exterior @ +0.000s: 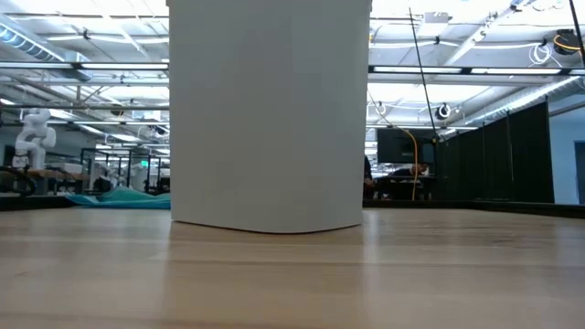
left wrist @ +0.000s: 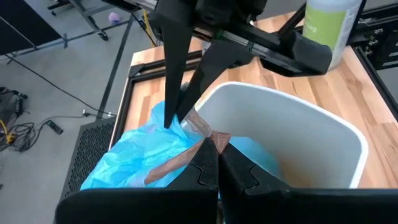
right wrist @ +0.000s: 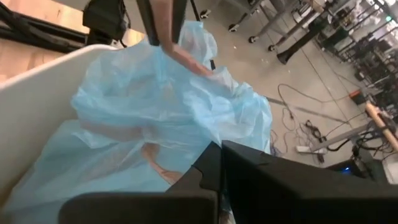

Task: Place trash/remove bag and relplace
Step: Remove the blue trash bag from the bin

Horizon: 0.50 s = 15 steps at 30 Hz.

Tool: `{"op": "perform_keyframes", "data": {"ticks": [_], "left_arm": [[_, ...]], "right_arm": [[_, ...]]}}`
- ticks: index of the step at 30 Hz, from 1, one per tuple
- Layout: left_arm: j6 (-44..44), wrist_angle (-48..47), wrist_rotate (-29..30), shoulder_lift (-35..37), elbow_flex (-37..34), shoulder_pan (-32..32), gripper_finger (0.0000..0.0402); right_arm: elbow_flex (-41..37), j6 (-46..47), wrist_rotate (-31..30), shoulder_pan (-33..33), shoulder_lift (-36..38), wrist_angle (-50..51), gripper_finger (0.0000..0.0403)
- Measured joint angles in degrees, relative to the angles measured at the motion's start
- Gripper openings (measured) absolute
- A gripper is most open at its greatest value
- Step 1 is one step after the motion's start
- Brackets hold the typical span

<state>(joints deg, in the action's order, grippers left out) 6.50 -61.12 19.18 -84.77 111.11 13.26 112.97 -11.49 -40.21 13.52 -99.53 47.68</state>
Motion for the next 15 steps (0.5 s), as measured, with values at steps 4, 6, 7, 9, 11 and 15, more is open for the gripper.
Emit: {"op": "perform_keyframes", "data": {"ticks": [4, 6, 7, 9, 11, 15], "left_arm": [[0.0, 0.1, 0.0, 0.0, -0.2, 0.0, 0.0000], [-0.1, 0.2, 0.0, 0.0, -0.7, 0.0, 0.0000], [-0.1, 0.0, 0.0, 0.0, -1.0, 0.0, 0.0000], [-0.1, 0.0, 0.0, 0.0, -1.3, 0.0, 0.0000], [-0.1, 0.1, 0.0, 0.0, -1.6, 0.0, 0.0000], [-0.2, 0.1, 0.0, 0.0, -1.8, 0.0, 0.0000]], "right_arm": [[0.0, -1.6, -0.4, 0.9, 0.0, -0.9, 0.0040], [0.0, -2.5, -0.5, 1.3, 0.0, -0.9, 0.0067], [0.0, -3.0, -0.6, 1.4, 0.0, -0.9, 0.0081], [0.0, -3.9, -0.8, 1.7, 0.0, -1.3, 0.0110], [0.0, -5.7, -1.4, 2.1, 0.0, -2.0, 0.0138], [0.0, -11.4, -6.8, 3.9, 0.8, -3.8, 0.0184]]}}
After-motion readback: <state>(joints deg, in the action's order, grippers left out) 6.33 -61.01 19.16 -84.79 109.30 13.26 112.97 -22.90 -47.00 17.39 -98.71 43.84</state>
